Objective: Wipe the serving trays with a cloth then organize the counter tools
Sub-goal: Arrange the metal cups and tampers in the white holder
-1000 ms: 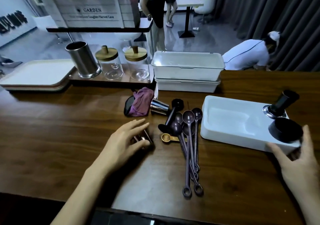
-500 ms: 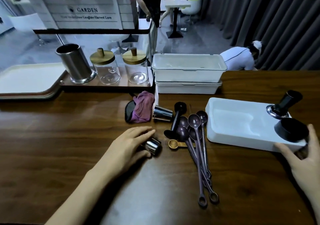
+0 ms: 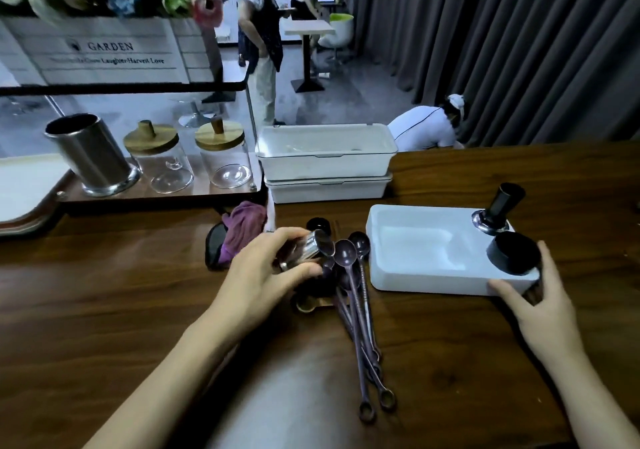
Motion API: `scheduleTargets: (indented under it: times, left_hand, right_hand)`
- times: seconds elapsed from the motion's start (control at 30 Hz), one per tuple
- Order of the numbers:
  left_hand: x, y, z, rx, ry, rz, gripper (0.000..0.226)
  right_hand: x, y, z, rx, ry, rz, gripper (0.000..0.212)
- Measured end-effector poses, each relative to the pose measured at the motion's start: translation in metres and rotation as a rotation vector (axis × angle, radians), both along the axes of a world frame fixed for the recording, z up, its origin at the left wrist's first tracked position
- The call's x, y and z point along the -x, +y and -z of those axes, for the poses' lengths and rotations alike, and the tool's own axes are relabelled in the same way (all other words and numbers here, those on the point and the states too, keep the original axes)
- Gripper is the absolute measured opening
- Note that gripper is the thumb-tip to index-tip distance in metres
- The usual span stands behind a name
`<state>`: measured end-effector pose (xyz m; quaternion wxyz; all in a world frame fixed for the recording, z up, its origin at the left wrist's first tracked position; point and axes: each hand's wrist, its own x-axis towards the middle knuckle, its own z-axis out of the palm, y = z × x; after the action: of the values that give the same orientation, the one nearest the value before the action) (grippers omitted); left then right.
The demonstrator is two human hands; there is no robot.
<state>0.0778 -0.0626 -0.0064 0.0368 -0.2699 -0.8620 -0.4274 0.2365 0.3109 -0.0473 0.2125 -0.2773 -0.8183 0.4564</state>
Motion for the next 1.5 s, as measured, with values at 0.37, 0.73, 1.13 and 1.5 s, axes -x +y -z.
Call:
scheduleTargets:
  times: [0.37, 0.73, 1.13, 1.5]
  left_hand:
    - [0.014, 0.186, -0.021, -0.063, -0.104, 0.199, 0.046]
    - [0.031, 0.232, 0.006, 0.116, -0.148, 0.21, 0.044]
    - [0.037, 0.25, 0.024, 0.232, -0.006, 0.207, 0.051]
    - [0.041, 0.246, 0.027, 0.242, -0.033, 0.238, 0.065]
  right_hand:
    - [0.001, 0.009, 0.009, 0.025, 0.013, 0.0, 0.096]
    - [0.001, 0.015, 0.013, 0.002, -0.005, -0.01, 0.097]
    - [0.001, 0.015, 0.013, -0.017, -0.007, -0.01, 0.097]
    - [0.001, 0.013, 0.012, -0.019, -0.017, -0.005, 0.097]
